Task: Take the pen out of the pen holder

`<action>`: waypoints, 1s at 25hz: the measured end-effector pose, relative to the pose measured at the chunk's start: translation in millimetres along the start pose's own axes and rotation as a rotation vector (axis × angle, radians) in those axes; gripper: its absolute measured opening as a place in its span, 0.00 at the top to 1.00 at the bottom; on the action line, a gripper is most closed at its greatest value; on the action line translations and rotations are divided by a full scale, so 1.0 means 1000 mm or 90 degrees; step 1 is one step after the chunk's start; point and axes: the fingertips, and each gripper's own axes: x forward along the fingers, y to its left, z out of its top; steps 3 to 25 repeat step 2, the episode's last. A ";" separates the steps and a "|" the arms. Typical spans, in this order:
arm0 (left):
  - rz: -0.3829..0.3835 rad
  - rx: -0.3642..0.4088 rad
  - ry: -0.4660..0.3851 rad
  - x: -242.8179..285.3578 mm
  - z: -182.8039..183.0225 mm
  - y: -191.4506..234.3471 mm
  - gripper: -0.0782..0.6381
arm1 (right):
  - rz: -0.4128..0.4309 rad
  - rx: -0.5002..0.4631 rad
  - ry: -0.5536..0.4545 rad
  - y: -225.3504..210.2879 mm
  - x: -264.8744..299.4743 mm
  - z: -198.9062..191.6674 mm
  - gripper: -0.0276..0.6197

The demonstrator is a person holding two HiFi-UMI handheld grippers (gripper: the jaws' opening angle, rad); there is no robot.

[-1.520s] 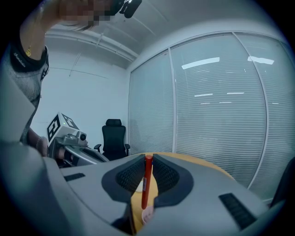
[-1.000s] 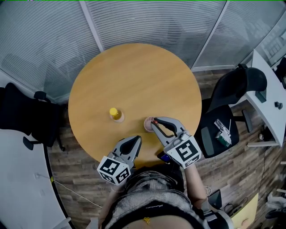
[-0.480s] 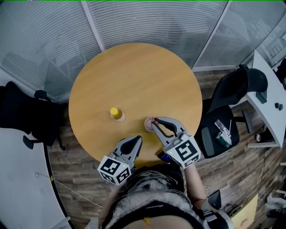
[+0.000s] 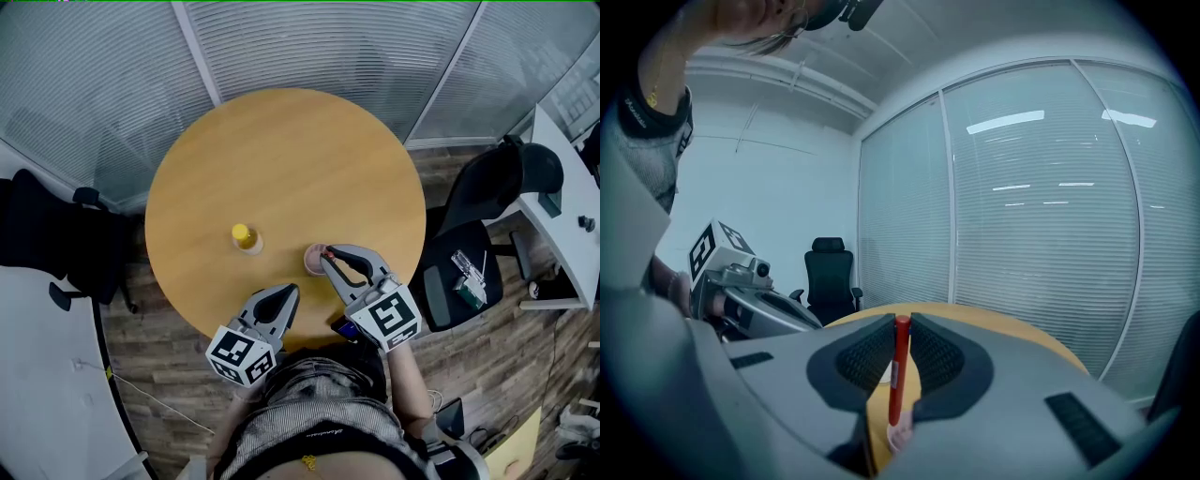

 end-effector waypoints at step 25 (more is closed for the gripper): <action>-0.001 0.001 0.002 0.000 -0.001 0.000 0.88 | 0.002 0.004 0.012 0.001 0.000 -0.005 0.86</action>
